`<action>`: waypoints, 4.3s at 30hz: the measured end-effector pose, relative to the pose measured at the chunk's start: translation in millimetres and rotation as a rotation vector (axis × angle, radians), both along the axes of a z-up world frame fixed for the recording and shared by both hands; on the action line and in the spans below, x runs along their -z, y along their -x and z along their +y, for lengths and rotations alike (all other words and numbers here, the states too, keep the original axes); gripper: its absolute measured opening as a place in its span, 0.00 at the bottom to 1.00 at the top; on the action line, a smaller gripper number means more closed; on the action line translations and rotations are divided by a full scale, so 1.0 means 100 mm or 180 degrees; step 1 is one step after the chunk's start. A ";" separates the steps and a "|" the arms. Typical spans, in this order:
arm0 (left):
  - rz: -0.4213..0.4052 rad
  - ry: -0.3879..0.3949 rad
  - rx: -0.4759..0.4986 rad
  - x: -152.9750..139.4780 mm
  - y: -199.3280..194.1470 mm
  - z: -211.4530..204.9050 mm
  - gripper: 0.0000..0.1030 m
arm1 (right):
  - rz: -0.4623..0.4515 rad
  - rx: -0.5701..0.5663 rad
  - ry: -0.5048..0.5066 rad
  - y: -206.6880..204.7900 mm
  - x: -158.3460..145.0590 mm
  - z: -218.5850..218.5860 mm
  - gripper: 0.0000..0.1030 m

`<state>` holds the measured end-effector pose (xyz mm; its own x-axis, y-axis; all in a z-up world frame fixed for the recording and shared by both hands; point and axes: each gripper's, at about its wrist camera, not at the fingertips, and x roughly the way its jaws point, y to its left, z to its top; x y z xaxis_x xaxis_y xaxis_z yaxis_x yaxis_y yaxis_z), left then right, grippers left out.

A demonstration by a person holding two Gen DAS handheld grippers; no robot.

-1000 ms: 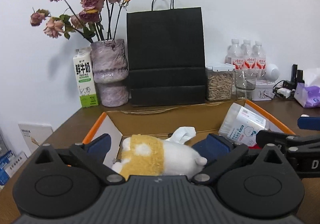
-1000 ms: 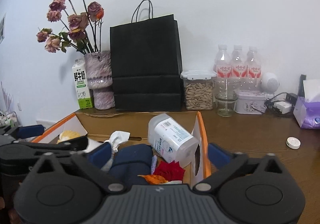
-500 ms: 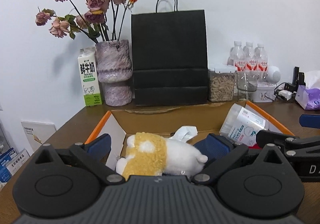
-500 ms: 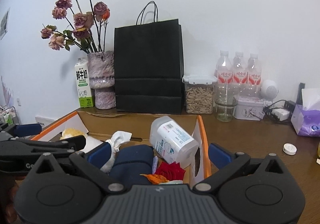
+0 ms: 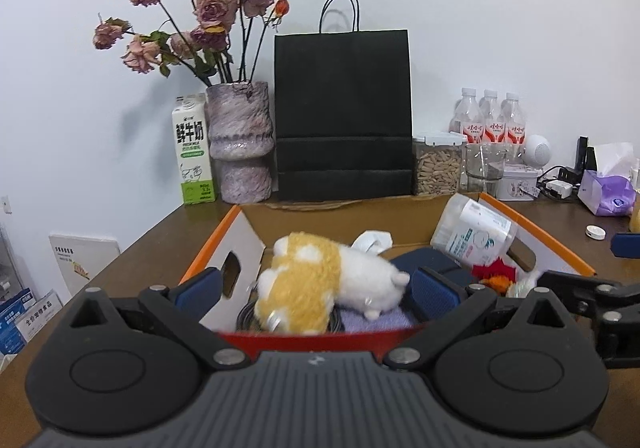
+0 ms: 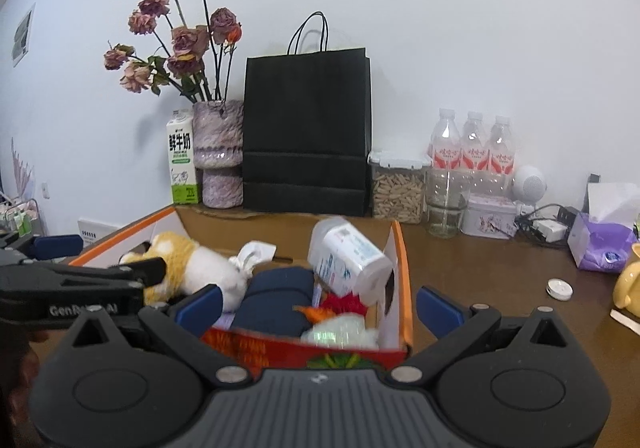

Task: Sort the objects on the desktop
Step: 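Withdraw both open grippers from the box back toward the caps, then grasp a white bottle cap with the right gripper while the left grasps another cap, then carry the cap into the box with the right gripper while the left drops its cap there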

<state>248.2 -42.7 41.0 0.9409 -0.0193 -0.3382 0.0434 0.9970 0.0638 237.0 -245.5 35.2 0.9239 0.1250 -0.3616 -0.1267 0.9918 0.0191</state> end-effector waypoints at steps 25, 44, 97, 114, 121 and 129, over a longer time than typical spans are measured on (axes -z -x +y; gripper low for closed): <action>0.1015 0.0011 0.0344 0.52 0.10 0.08 1.00 | 0.1073 0.0042 0.0125 0.08 0.61 -0.06 1.00; 0.1125 0.0067 0.0334 0.55 0.04 0.08 1.00 | 0.1051 0.0063 0.0104 0.07 0.61 -0.05 0.99; 0.0909 0.0283 0.0869 0.34 0.09 -0.50 0.28 | 0.0547 -0.0073 -0.0139 0.38 0.37 -0.24 0.26; 0.0122 0.0532 0.0620 -0.38 -0.06 -0.13 0.28 | -0.0070 -0.0209 -0.0110 0.13 -0.36 -0.01 0.26; 0.0077 0.0487 0.0427 -0.26 -0.38 -0.11 0.28 | -0.0069 -0.0209 -0.0178 -0.26 -0.39 0.10 0.26; 0.0276 0.0321 0.0383 0.06 -0.62 -0.10 0.28 | 0.0114 -0.0203 -0.0205 -0.66 -0.07 0.10 0.26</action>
